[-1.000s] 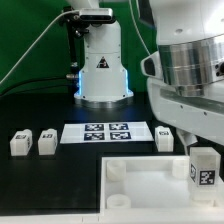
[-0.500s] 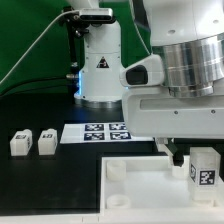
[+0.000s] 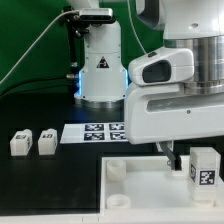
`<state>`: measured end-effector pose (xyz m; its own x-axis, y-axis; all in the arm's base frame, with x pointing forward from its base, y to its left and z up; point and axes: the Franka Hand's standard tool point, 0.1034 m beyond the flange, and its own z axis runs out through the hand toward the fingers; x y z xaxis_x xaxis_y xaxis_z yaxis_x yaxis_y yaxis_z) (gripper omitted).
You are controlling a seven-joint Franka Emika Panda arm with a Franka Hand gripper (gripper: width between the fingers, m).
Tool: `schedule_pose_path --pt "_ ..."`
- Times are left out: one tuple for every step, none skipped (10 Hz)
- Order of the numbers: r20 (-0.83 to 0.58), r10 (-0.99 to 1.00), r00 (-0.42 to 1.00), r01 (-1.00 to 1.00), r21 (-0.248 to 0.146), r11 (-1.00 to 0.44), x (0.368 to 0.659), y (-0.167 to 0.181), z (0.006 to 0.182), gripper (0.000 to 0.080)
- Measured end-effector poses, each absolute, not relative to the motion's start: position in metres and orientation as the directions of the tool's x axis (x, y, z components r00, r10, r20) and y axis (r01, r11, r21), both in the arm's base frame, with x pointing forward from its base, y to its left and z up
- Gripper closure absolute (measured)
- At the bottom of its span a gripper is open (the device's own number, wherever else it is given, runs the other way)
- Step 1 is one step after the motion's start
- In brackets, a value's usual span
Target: Assemble one leg
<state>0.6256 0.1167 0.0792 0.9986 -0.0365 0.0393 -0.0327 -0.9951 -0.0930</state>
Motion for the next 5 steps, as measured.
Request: schedule_pose_path --pt "0.037 -0.061 0.997 -0.058 -0.094 -0.994 0.6254 0.1176 0.0792 0.0275" --pt "0.031 -0.111 0.993 -0.108 -0.101 -0.989 0.6252 0.1186 0.0792 0.0275" --pt "0.012 -0.245 0.969 -0.242 -0.116 -0.963 0.6247 0.1213 0.0792 0.0421" --pt "0.0 -0.337 0.942 -0.334 -0.115 -0.935 0.6243 0.1187 0.0784 0.0492" --pt "-0.014 -0.43 0.903 -0.429 -0.121 -0.895 0.6247 0.1178 0.0786 0.0492"
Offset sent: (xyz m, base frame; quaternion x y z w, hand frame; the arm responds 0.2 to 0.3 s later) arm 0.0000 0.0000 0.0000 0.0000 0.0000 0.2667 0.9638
